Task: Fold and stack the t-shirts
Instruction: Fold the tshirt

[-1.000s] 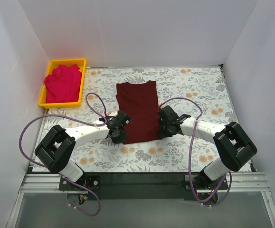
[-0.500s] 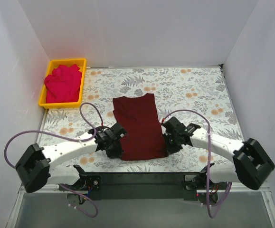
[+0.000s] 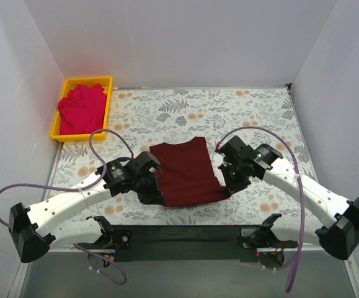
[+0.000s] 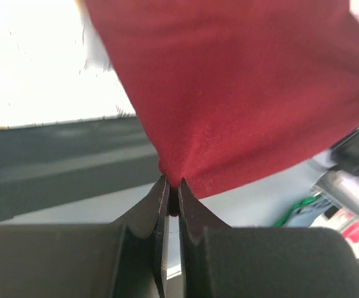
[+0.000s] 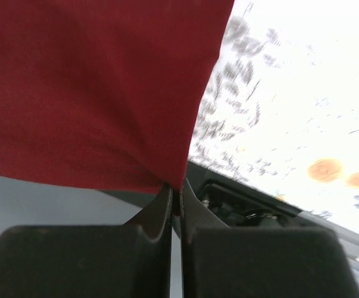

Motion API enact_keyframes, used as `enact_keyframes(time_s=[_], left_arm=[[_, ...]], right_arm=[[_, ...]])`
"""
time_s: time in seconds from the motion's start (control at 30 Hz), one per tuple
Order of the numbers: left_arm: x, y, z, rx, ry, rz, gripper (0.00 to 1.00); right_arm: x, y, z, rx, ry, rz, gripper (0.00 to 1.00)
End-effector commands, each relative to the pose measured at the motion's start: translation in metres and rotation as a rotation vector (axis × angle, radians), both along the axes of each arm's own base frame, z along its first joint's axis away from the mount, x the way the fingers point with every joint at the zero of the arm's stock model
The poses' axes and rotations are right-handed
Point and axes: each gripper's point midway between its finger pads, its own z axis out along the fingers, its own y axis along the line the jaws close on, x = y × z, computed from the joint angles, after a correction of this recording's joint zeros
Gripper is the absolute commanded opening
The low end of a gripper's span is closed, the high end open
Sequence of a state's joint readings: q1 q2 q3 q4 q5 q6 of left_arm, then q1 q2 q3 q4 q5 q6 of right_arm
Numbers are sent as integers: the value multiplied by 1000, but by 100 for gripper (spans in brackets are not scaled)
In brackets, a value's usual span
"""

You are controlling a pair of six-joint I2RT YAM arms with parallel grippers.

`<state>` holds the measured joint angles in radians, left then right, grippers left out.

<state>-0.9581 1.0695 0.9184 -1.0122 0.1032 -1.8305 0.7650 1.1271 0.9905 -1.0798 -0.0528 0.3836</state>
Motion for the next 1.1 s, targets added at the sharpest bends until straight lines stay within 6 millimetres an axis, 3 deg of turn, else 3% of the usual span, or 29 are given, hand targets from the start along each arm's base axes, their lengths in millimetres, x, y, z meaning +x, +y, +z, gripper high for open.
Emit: enact_keyframes(time_s=[0.0, 0.17, 0.3, 0.43, 0.7, 0.9, 1.07], left_arm=[[29, 19, 2, 70, -49, 17, 0], [72, 33, 16, 73, -130, 95, 0], [95, 39, 21, 76, -168, 121, 0], [114, 41, 20, 68, -188, 136, 0], [161, 52, 8, 62, -205, 199, 0], [204, 62, -5, 113, -231, 229, 0], [232, 60, -32, 146, -224, 221, 0]], right_arm=[[36, -12, 23, -125, -108, 26, 1], [76, 8, 45, -118, -156, 62, 1], [106, 21, 65, -84, -201, 68, 1], [128, 31, 70, -80, -217, 79, 1], [173, 49, 61, -66, -221, 69, 1], [211, 62, 43, -39, -212, 54, 1], [237, 67, 7, -19, -167, 25, 1]])
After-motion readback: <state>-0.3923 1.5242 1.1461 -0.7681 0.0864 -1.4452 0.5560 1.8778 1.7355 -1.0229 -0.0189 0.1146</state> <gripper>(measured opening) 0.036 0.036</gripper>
